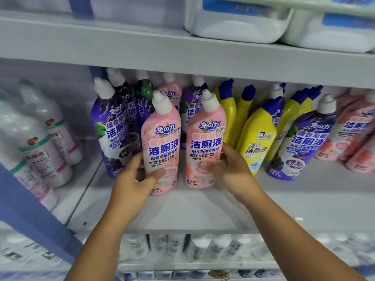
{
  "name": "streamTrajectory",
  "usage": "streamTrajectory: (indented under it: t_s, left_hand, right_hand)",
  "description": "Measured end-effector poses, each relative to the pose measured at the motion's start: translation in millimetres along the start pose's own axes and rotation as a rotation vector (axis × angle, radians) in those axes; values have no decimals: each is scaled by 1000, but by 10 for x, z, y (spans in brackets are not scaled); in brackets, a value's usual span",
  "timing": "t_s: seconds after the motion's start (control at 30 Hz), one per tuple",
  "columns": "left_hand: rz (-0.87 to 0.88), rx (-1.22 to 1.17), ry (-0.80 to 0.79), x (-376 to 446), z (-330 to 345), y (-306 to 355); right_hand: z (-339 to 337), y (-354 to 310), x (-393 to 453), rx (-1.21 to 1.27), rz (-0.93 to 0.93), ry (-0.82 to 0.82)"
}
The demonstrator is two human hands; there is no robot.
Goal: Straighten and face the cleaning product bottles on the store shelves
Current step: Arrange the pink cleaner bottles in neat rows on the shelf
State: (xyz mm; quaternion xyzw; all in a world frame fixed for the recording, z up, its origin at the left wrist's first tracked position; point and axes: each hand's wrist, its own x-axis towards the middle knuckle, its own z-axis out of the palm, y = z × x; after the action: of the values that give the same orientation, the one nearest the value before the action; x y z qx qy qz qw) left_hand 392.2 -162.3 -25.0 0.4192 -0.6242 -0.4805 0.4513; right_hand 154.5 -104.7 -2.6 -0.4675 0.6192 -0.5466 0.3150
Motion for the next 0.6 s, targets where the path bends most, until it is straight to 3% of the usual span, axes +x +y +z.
streamTrajectory:
  t_s: [0.27,0.6]
  left_hand:
    - [7,-84,-99,-250,677,325]
    - [0,-160,-226,-691,2614,691]
  right_hand:
    - [-858,31,-286,67,-55,92]
    - [-2738,352,-723,50,-48,218]
